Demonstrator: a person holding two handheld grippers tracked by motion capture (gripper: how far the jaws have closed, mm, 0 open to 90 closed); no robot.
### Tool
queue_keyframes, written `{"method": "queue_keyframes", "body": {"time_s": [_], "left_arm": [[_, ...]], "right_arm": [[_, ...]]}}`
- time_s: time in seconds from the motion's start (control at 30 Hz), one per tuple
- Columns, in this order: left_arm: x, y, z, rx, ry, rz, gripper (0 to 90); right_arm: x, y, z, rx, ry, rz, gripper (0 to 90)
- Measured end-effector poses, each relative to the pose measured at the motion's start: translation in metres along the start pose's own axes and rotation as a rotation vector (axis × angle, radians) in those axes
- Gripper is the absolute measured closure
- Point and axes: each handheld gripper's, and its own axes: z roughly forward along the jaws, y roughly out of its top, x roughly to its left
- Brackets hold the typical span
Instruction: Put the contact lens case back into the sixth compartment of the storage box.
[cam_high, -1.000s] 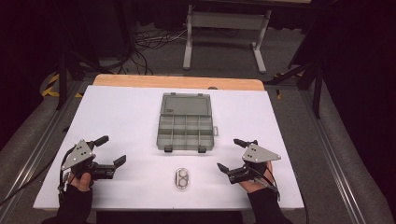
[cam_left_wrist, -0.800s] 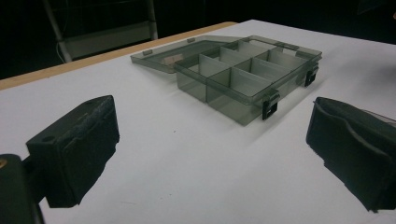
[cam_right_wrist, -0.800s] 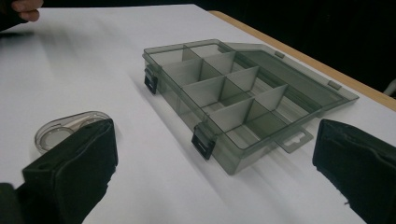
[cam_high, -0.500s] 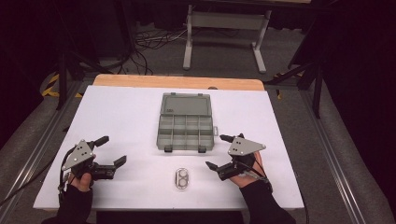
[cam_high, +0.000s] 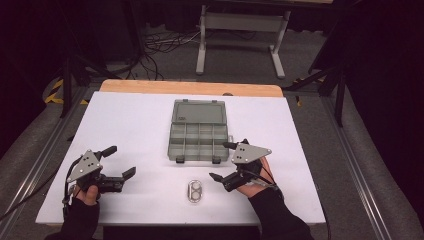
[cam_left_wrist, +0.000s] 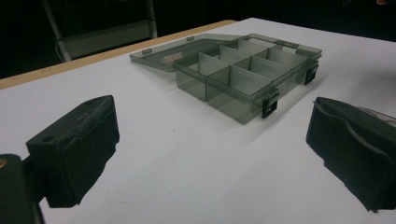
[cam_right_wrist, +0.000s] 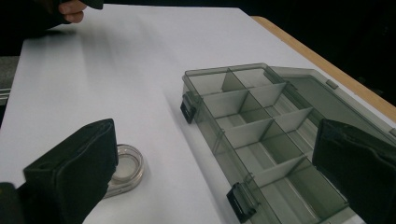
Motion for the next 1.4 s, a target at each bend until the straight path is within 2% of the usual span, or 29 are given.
{"method": "queue_keyframes", "body": {"time_s": [0.47, 0.83, 1.1, 1.13, 1.4], "left_arm": [[0.000, 0.000, 0.000, 0.004, 0.000, 0.000, 3.4], [0.000, 0.000, 0.000, 0.006, 0.002, 0.004, 3.4], [0.000, 0.000, 0.000, 0.004, 0.001, 0.000, 3.4], [0.001, 0.000, 0.000, 0.003, 0.000, 0.000, 3.4], [0.000, 0.000, 0.000, 0.004, 0.000, 0.000, 3.4]], "right_arm": [[0.006, 0.013, 0.018, 0.021, 0.079, -0.047, 1.2], [0.008, 0.021, 0.024, 0.052, 0.129, -0.087, 1.9], [0.012, 0.027, 0.031, 0.107, 0.182, -0.125, 3.5], [0.013, 0.028, 0.033, 0.131, 0.196, -0.135, 4.1], [0.016, 0.030, 0.037, 0.195, 0.242, -0.140, 6.6]]}}
